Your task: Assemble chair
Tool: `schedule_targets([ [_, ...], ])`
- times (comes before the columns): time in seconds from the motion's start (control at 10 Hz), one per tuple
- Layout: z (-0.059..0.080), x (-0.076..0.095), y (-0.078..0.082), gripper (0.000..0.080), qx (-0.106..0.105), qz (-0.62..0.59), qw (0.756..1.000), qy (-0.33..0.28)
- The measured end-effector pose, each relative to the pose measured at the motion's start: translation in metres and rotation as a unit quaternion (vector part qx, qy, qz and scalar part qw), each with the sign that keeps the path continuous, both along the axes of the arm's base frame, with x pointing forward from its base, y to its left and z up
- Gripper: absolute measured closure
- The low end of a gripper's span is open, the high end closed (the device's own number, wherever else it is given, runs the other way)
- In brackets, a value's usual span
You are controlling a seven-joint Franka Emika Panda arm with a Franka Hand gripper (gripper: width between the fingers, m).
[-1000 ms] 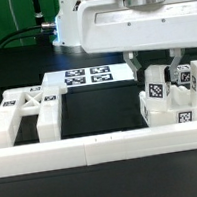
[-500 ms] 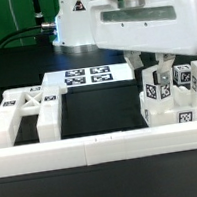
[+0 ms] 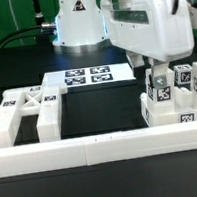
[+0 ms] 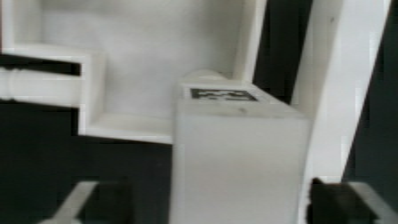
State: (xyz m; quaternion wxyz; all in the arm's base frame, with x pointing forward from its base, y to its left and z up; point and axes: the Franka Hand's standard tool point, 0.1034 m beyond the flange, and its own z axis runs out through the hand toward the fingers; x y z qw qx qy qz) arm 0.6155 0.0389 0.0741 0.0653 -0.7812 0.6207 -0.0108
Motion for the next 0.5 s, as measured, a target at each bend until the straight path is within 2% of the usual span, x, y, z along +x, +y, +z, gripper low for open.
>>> schedule_targets([
  [0.1,0.0005,0.0003,0.0016,0.0237,-0.001,0.021,1.0,-0.001],
  [0.2,0.0014,0.001,0.003,0.0168,-0.008,0.09,0.996,-0.008],
  [0.3,0.0027,0.0028,0.0015,0.0155,-0.015,0.16,0.987,-0.016],
  [0.5,0.0023,0.0025,0.0005,0.0151,-0.022,0.222,0.975,-0.022],
])
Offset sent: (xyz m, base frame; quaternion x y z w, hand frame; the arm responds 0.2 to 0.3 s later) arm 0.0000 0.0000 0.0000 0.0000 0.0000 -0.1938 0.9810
